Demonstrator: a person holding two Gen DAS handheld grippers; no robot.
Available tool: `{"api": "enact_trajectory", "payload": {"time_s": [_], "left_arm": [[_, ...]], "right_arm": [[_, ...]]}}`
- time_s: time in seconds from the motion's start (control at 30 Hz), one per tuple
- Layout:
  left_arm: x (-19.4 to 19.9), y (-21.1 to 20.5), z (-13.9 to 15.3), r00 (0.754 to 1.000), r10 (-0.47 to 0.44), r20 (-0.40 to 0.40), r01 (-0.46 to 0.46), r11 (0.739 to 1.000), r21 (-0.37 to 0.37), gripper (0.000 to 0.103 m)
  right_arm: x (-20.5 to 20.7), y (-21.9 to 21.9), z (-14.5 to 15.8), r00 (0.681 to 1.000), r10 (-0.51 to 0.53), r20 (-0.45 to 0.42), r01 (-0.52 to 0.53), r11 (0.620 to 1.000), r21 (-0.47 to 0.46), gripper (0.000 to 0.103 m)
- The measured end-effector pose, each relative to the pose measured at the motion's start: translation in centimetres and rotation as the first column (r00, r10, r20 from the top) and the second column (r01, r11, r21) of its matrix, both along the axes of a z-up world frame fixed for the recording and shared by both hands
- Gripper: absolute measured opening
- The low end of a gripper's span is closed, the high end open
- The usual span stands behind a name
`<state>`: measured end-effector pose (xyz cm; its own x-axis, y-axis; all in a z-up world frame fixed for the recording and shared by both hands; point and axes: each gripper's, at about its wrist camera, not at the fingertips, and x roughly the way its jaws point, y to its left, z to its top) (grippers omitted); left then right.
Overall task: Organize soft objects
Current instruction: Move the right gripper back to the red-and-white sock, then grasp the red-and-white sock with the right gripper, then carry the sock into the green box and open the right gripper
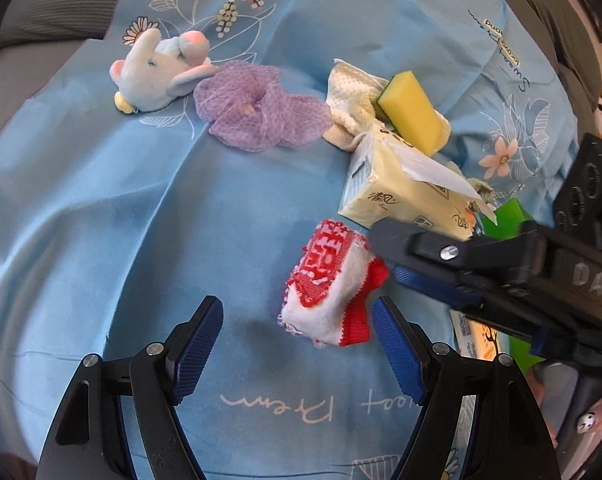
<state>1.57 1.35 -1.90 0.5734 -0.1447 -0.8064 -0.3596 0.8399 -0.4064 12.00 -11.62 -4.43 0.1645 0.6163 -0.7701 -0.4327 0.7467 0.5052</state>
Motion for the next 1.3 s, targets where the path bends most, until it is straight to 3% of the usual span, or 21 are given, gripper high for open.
{"api": "enact_trajectory", "payload": {"time_s": [0.33,0.4,0.63,0.73,0.83,1.13,1.3], "left_arm": [[1.0,-0.1,-0.6,1.000,0.000,-0.028,-0.001,1.000,-0.027,0.069],[1.1,-0.1,-0.7,1.000,-0.005,-0.029,0.005,1.000,-0.028,0.059],[1.1,-0.1,-1.0,1.000,-0.010,-0.027,0.009,0.999,-0.038,0.054],[1.1,0.1,-1.1,1.000,-0.005,-0.025,0.004,0.999,-0.052,0.048],[1.2,-0.1,-0.9,1.000,-0.023,-0.008,0.023,0.997,-0.071,0.036],[1.4,-1.3,0.4,0.999,-0.040,0.017,0.039,0.998,0.048,0.035],[1.3,-0.9,0.9,0.999,-0.031,0.040,0.029,0.999,0.046,0.035]], "right_arm": [[0.8,1.4,-2.2,0.999,0.009,-0.034,-0.011,0.999,-0.051,0.053],[0.8,1.4,-2.3,0.999,0.010,-0.035,-0.012,0.998,-0.058,0.053],[1.1,1.8,-3.1,0.998,0.024,-0.066,-0.027,0.998,-0.055,0.052],[0.9,2.3,-3.2,0.997,0.040,-0.062,-0.043,0.997,-0.058,0.045],[0.9,2.6,-3.5,0.995,0.052,-0.079,-0.056,0.998,-0.041,0.041],[0.4,2.7,-2.7,0.998,0.056,-0.038,-0.057,0.998,-0.027,0.038],[0.0,3.0,-2.1,0.998,0.065,0.001,-0.065,0.998,-0.019,0.038]]}}
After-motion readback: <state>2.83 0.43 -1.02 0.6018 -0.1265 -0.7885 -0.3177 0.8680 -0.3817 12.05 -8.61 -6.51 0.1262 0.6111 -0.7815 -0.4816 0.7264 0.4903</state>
